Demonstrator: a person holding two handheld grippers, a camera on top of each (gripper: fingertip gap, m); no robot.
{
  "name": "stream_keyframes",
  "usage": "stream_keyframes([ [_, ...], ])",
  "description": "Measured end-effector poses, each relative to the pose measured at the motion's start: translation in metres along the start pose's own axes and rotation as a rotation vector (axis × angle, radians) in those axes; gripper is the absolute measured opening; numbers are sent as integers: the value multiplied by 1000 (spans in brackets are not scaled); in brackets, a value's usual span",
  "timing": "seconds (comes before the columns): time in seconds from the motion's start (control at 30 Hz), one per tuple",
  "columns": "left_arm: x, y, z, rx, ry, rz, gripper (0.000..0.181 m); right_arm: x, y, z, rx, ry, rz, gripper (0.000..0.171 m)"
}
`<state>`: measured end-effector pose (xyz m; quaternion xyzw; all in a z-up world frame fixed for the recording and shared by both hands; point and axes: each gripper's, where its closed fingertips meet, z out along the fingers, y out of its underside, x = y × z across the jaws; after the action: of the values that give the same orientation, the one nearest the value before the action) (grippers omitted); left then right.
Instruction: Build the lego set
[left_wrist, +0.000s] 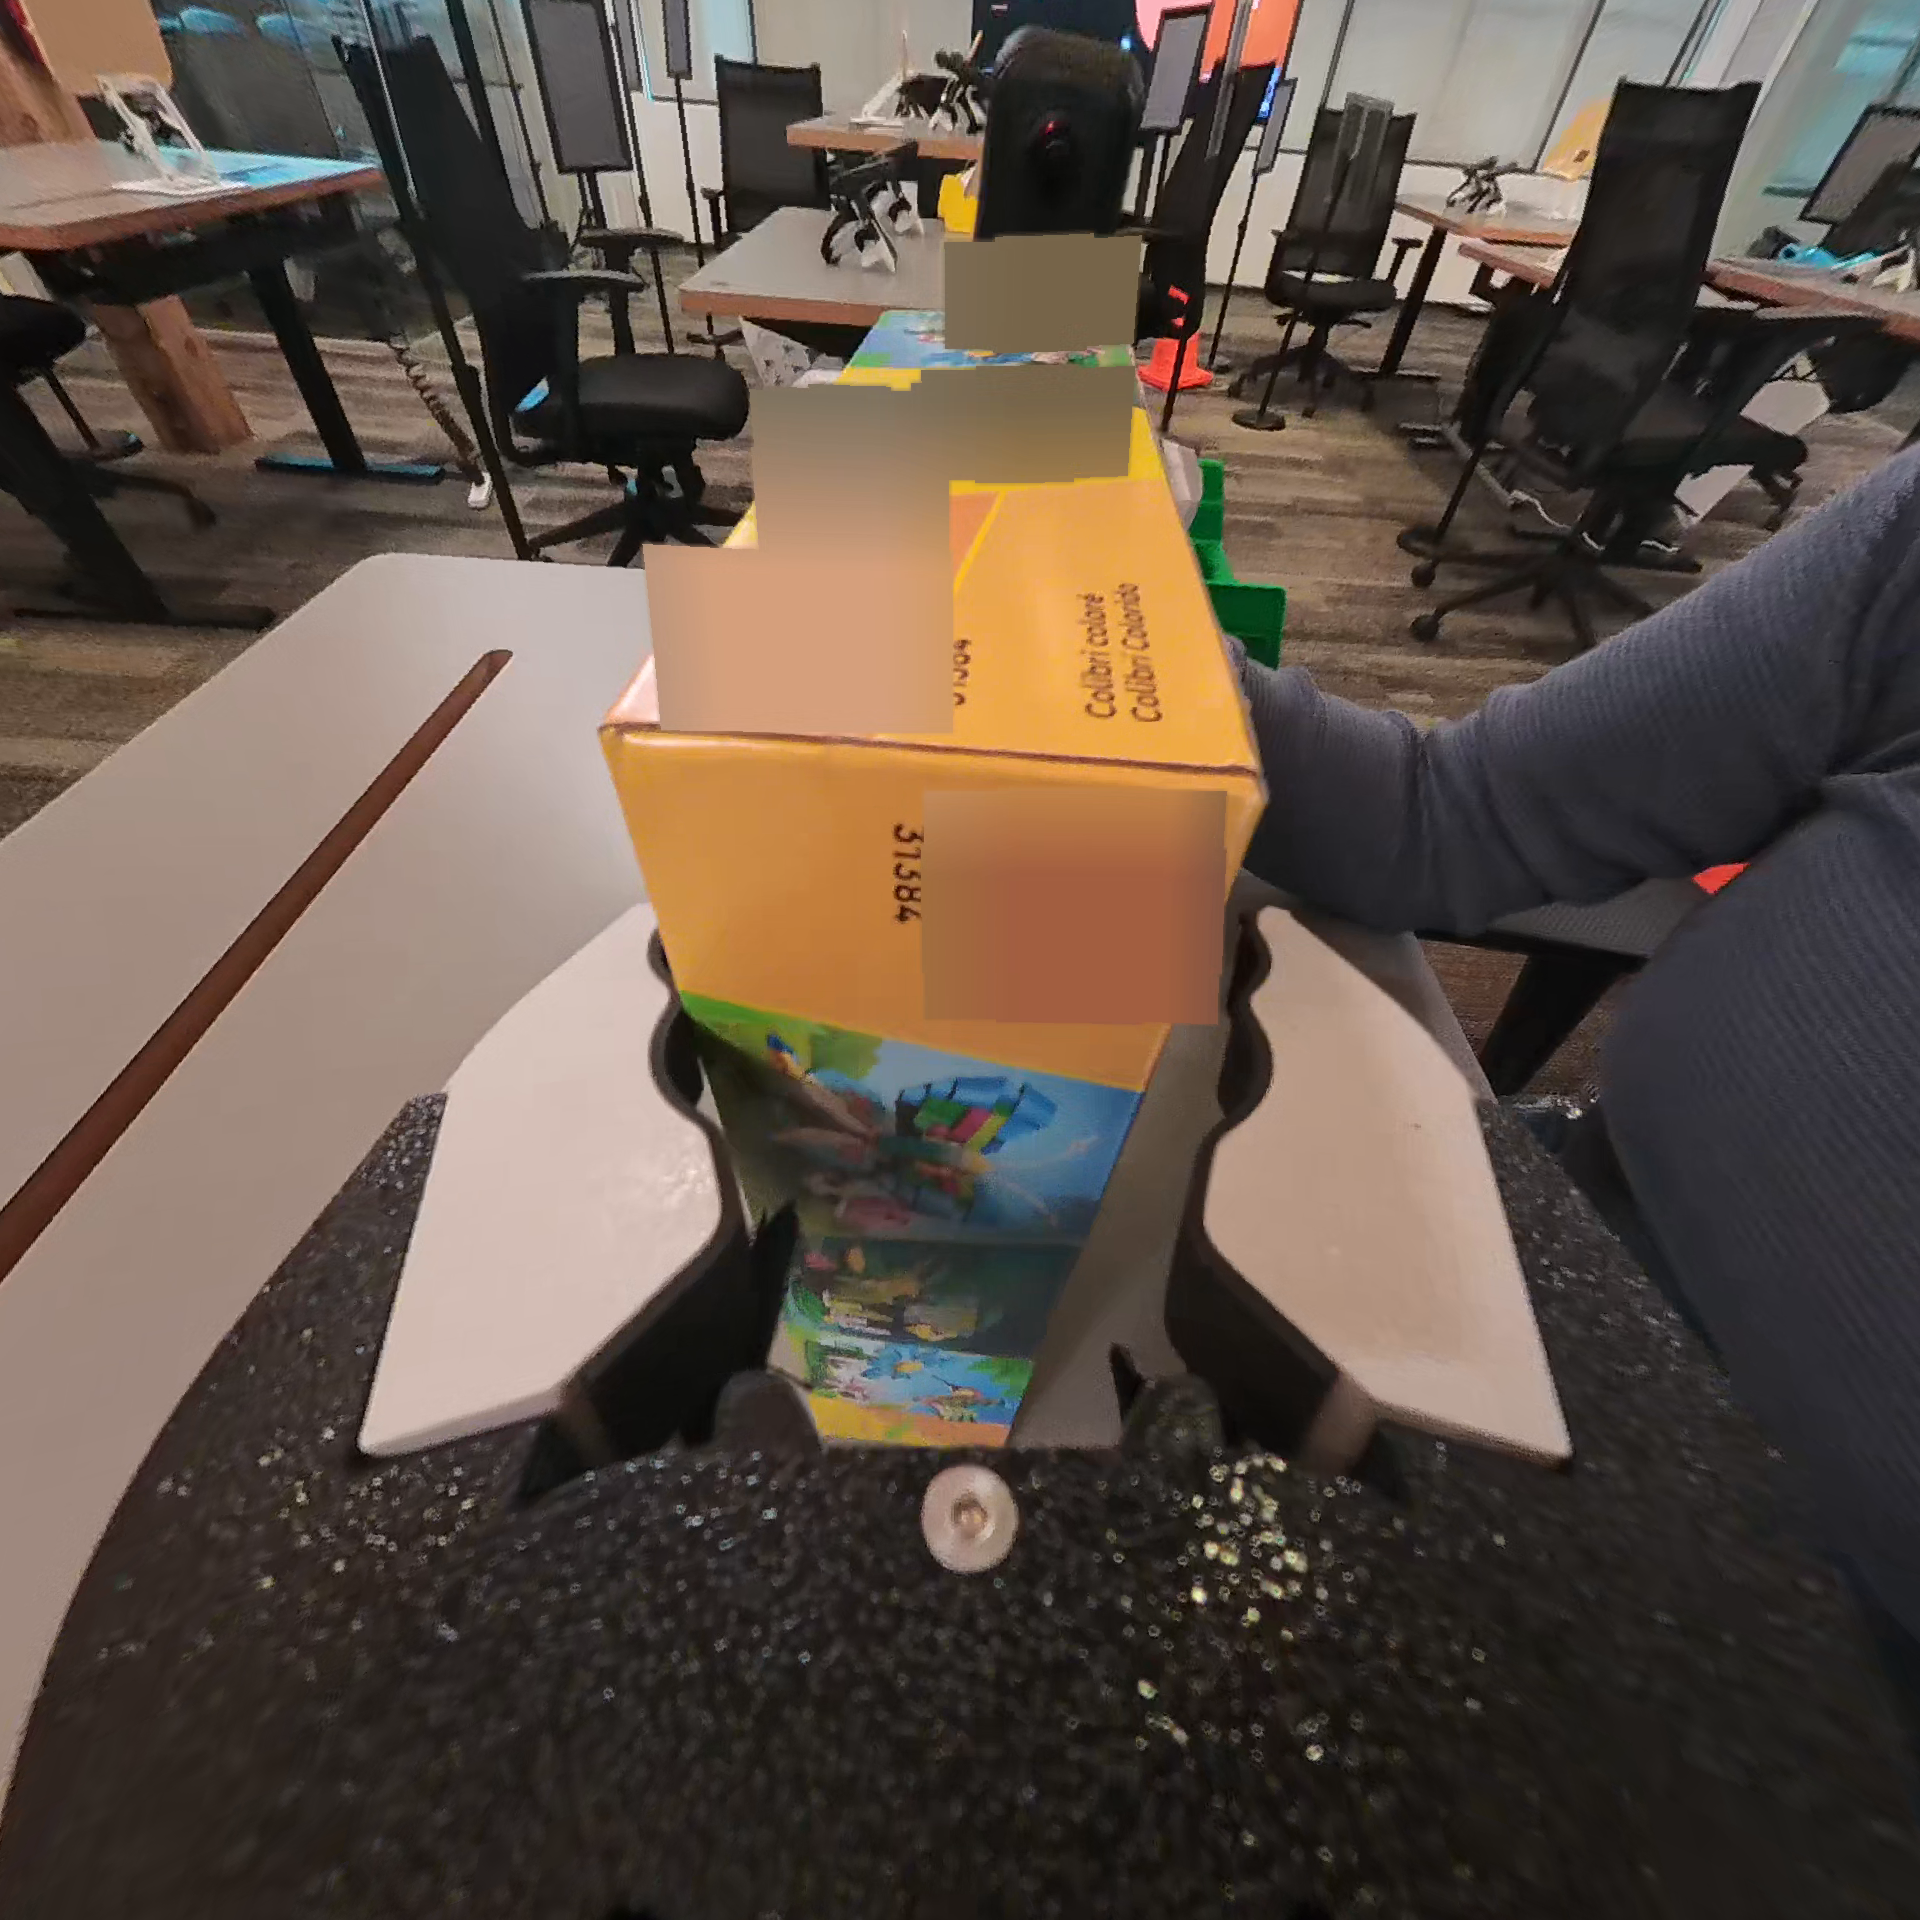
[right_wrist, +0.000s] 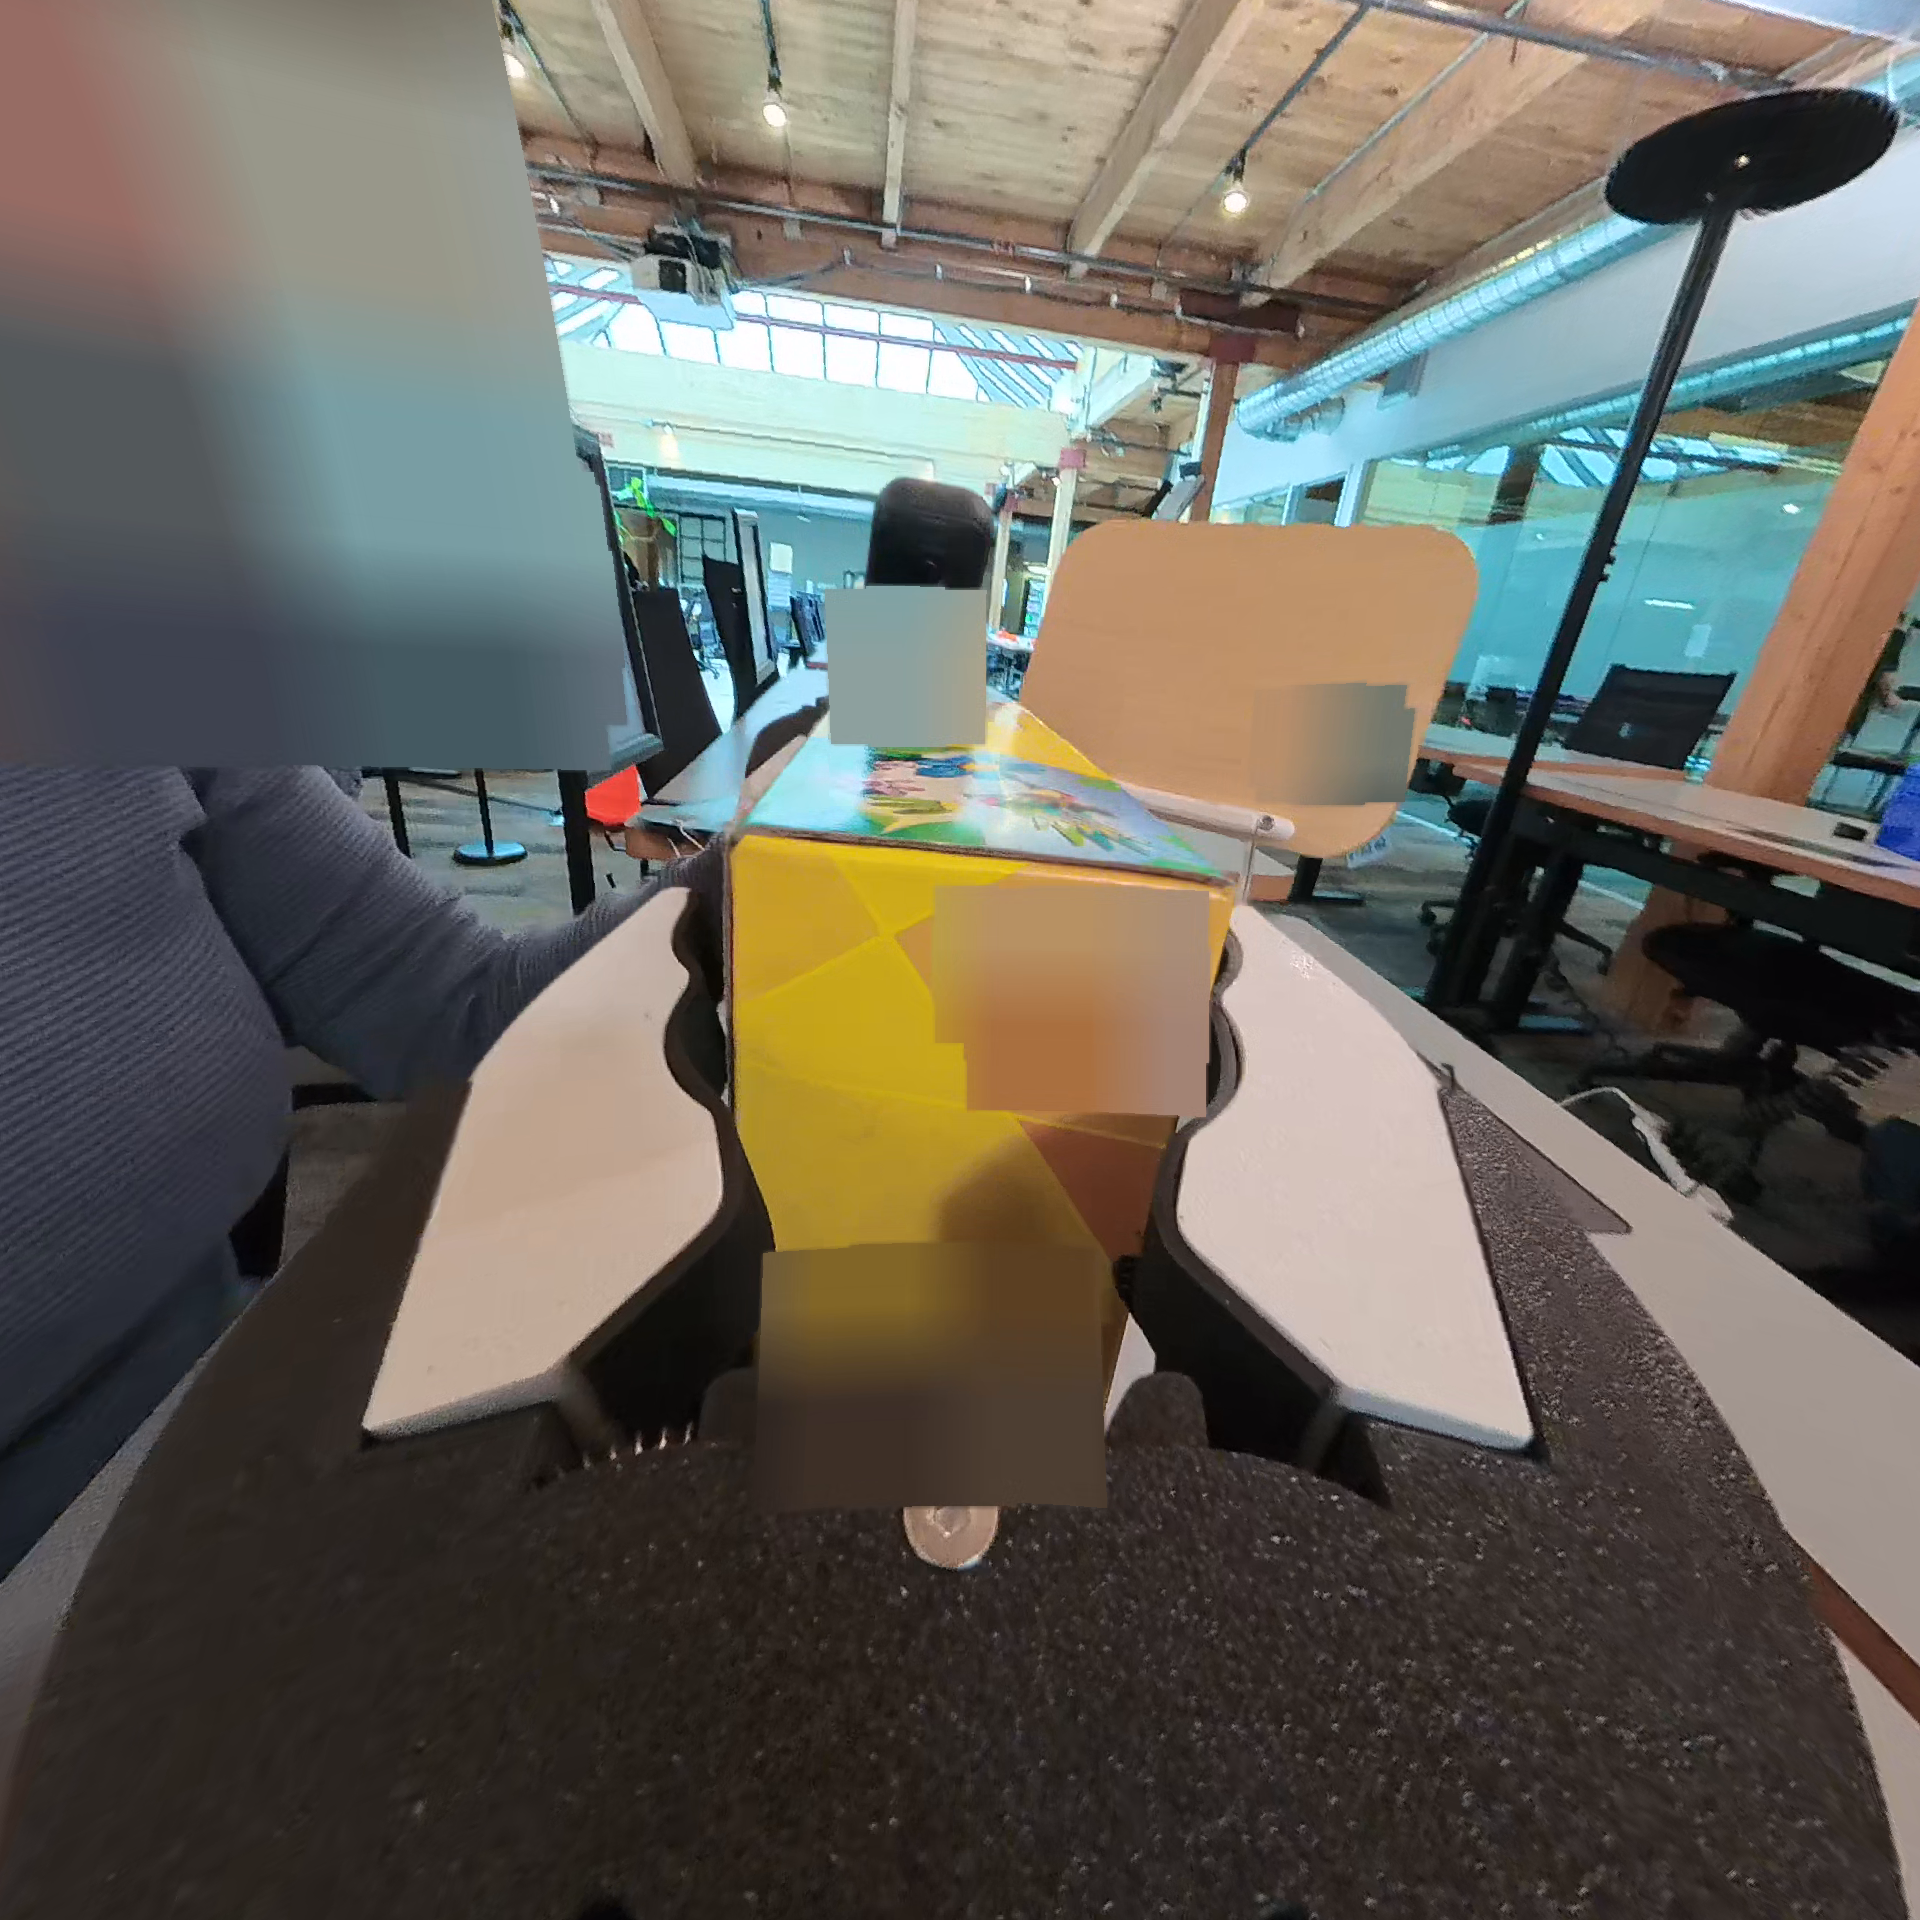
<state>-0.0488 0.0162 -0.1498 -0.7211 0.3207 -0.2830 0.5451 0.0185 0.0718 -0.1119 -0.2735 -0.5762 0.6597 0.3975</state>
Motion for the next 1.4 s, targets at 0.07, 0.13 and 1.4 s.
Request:
stream_keyframes([
  [0.07, -4, 0, 3, 2, -13, 9, 97, 1, 1, 0, -27, 20, -5, 88],
  [0.13, -6, 1, 5, 6, -19, 22, 88, 1, 1, 0, -56, 38, -20, 88],
  [1.4, -17, 7, 5, 52, -2, -19, 100, 8, 21, -10, -1456, -9, -74, 77],
])
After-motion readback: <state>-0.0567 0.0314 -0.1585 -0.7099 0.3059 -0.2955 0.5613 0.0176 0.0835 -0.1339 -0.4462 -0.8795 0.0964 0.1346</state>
